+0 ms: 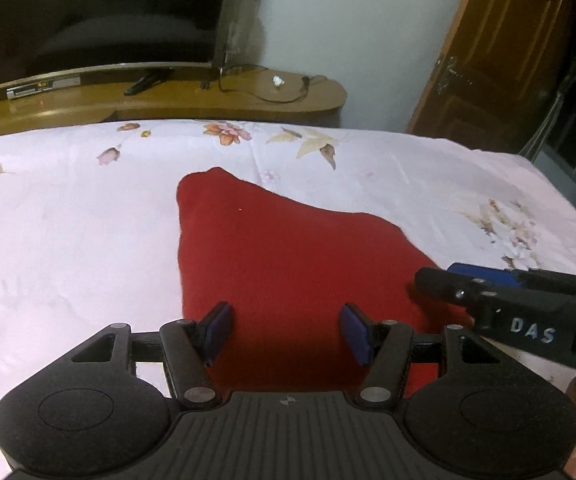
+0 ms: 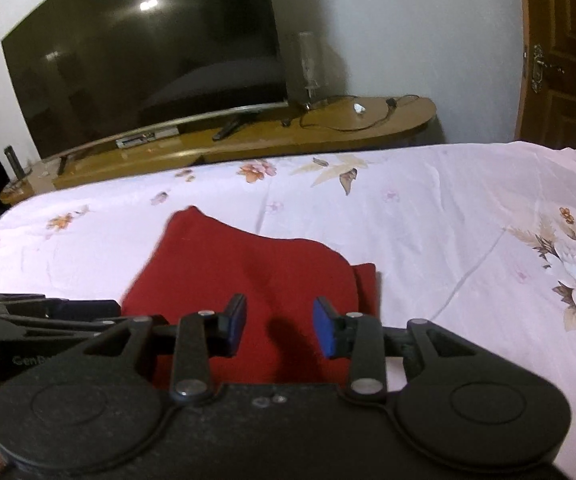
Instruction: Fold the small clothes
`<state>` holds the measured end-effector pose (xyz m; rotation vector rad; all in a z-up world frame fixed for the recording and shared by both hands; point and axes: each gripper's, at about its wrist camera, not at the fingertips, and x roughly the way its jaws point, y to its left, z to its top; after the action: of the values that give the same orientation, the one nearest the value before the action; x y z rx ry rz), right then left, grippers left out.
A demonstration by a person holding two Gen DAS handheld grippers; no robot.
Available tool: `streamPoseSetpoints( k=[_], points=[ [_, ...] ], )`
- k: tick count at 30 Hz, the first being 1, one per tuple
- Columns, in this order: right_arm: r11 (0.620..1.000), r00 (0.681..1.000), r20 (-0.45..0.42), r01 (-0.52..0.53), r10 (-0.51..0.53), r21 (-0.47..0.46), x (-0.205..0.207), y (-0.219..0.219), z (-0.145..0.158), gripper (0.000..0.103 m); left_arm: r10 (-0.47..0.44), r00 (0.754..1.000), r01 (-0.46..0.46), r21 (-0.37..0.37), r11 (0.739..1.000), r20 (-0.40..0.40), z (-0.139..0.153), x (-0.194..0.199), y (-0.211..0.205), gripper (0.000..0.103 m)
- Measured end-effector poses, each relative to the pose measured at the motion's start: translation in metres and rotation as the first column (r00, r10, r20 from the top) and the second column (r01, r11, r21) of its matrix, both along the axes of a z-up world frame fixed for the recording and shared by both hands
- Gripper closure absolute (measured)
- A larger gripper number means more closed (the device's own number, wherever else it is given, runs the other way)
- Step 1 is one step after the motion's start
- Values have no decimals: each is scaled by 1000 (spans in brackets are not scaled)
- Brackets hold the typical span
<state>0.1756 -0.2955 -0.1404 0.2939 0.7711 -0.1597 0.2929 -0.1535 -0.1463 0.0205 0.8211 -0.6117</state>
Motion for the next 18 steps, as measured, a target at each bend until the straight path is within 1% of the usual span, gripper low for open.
streamPoseSetpoints(
  k=[3,5,6,8,11,12,14,15,16,18],
  points=[
    [1000,999,-39,21,-22,-14,10,-7,-20,67,-8,1000,8,36,999,20,-11,10,-13,44],
    [999,995,-96,28,-31,-35,18,-11,-41,67,-17,999,15,46,999,38,-18,15,-18,44],
    [999,995,-97,35,-36,-12,19,-15,-48,66,-19,999,16,50,999,50,-20,16,-19,44],
    [999,995,-89,43,-43,3,19,-19,-49,65,-11,999,9,41,999,42,-18,18,-18,44],
    [1000,996,-86,19,-20,-16,18,-16,-40,62,8,999,-8,13,1000,51,-3,12,-8,44],
    [1000,997,-74,17,-18,-14,14,-15,-34,59,13,998,-14,17,1000,64,1,10,-3,44],
    [1000,999,-48,23,-23,-2,6,-16,-25,27,20,997,-22,33,999,76,5,4,7,43],
    [1000,999,-38,27,-27,3,0,-16,-22,24,25,997,-28,33,999,71,5,2,13,43],
    [1000,999,-35,27,-27,5,-3,-16,-19,25,33,997,-35,29,999,64,5,0,20,43],
    [1000,999,-44,24,-23,20,-9,-18,-19,25,51,998,-52,27,998,43,1,-3,32,43]
  ],
)
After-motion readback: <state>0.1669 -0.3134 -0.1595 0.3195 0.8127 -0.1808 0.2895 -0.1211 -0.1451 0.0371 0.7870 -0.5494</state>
